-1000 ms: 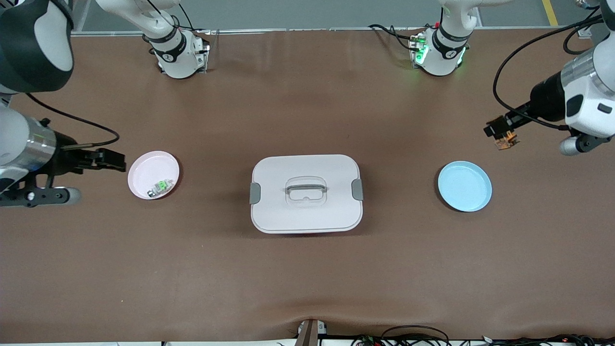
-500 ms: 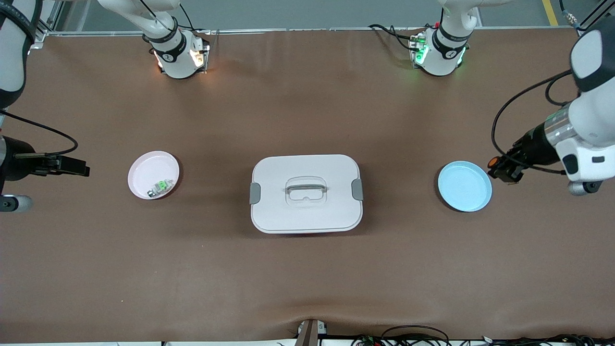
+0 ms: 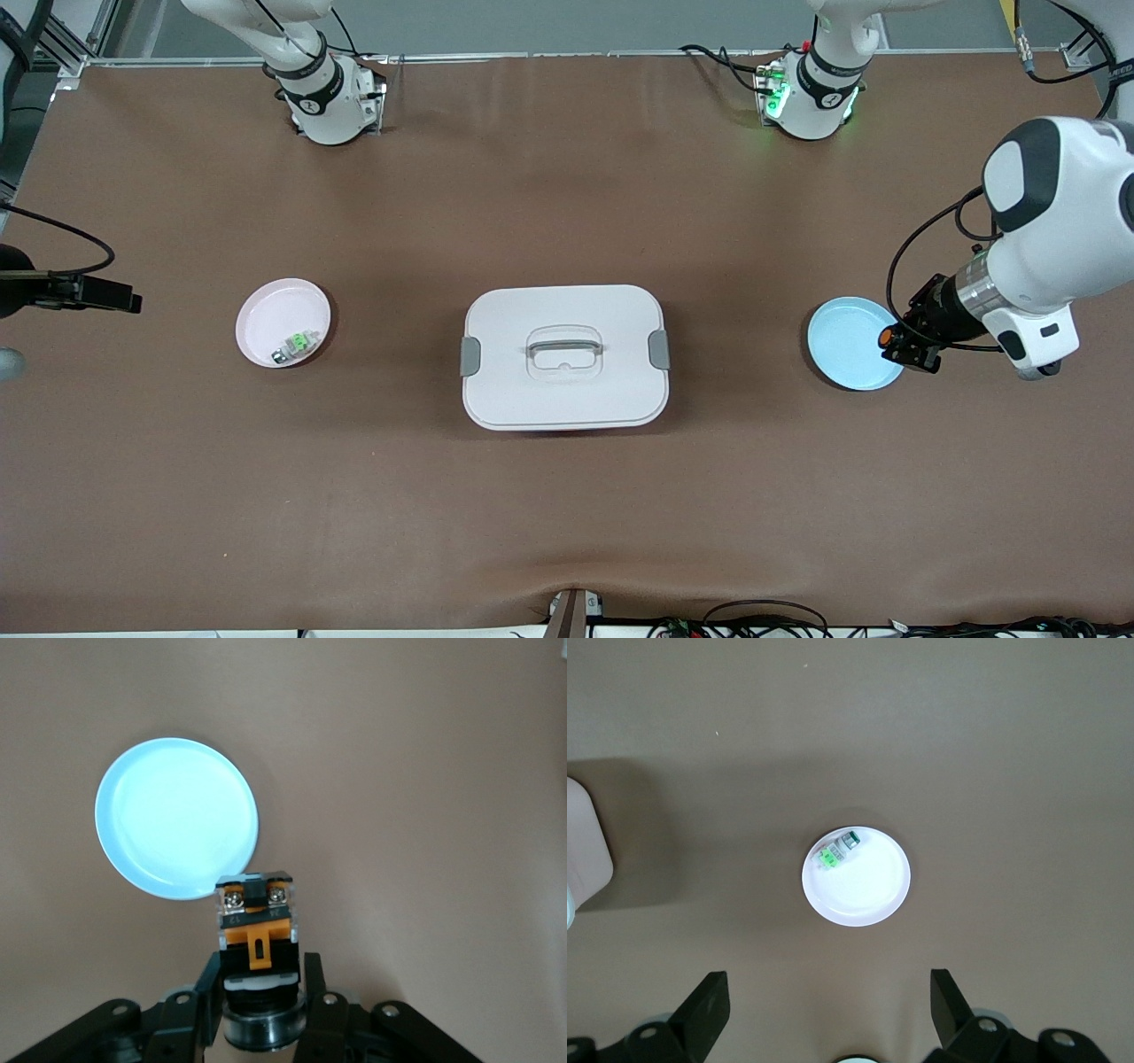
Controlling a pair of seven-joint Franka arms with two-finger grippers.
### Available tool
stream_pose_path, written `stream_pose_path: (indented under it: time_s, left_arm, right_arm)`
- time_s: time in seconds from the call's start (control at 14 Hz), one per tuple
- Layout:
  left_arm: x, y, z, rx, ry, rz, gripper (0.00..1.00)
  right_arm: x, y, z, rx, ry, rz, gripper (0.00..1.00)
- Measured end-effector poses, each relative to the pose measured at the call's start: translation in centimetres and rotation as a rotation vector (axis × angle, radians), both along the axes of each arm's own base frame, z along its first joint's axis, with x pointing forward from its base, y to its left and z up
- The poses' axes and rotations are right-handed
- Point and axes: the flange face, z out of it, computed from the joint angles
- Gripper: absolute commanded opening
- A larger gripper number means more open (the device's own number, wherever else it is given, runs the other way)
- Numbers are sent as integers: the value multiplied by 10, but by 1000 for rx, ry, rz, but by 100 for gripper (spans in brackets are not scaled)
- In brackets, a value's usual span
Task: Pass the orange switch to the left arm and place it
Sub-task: 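Carry the switch with the left gripper over the light-blue plate, then lower the switch onto the light-blue plate and open the left gripper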
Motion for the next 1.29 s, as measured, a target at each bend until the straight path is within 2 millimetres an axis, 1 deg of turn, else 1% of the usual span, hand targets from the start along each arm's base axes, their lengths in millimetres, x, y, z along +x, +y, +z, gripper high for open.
stream_pose_path:
  time_s: [0.14,0.36,0.5,0.71,1.07,1.29]
  left_arm:
    - [-6,22,-28,6,-6,37,0]
    - [-15,40,-65,6,-46,112,0]
    - [-25,41,-90,3,-70,178,0]
    - [-39,39,-121,-1,-77,244,0]
    - [-56,40,-156,2,-30,262,0]
    - [-68,47,-173,22,6,276,0]
  right_arm:
    - [-2,1,5,1,-10,2,100]
    - [-4,-7,10,0,-18,-10,100]
    - [-5,-12,13,0,-23,-18,100]
    - [-8,-10,18,1,-27,-14,100]
    - [-9,-9,20,-1,-31,-15,100]
    - [-11,-11,22,-1,-30,-21,100]
